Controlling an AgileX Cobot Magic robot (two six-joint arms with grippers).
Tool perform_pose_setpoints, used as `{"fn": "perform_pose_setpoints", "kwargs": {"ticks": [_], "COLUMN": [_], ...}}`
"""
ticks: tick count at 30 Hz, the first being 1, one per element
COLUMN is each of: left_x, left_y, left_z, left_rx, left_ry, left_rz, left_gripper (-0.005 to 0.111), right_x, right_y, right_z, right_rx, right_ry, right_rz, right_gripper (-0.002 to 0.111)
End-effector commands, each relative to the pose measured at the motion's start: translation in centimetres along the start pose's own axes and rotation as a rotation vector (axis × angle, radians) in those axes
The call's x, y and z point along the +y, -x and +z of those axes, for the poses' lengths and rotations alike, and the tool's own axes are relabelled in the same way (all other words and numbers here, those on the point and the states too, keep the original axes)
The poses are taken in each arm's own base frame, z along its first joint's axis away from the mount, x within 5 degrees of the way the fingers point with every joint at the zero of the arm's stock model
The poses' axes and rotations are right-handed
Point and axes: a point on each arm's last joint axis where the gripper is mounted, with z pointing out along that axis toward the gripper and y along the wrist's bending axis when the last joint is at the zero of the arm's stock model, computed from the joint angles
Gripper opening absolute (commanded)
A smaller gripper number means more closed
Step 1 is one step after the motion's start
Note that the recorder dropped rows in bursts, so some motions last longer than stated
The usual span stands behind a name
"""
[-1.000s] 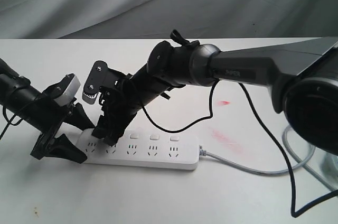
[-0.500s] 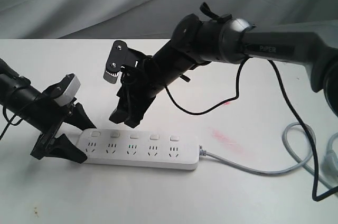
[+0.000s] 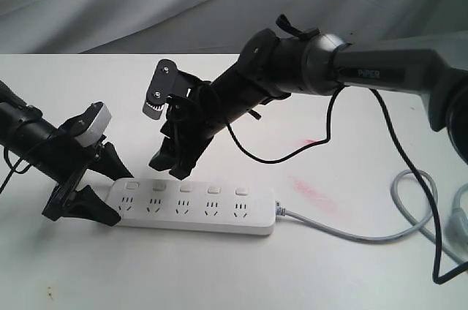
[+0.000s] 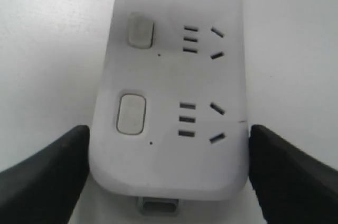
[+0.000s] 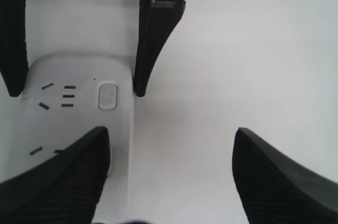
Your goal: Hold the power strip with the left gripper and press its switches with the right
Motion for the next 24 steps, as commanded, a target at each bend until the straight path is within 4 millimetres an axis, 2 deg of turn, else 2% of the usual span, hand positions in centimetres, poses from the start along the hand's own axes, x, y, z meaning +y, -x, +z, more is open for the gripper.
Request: {"fn": "perform_pose_setpoints", "kwargs": {"ticks": [1,6,16,24], "left_x": [0.1,0.1,0.1,0.1], "left_y": [-0.1,-0.1,-0.1,-0.1], "left_z": [0.0,0.0,0.0,0.0], "left_rx": [0.024,0.024,0.024,0.024], "left_ry": [0.011,0.011,0.011,0.011], "left_rz": [0.015,0.015,0.015,0.015], "left_gripper": [0.041,0.041,0.041,0.041], "right_x": [0.6,0.6,0.5,0.6], "right_y": [-0.6,-1.2,-1.4,-2.6], "right_z": [1.5,2.3,2.4,3.5], "right_rx": [0.016,0.026,0.034,0.076], "right_ry": [0.026,0.027,0.013,0.037], "right_rz": [0.004,0.017,0.011,0.027], "right_gripper": [0.062,0.062,0.062,0.062]}}
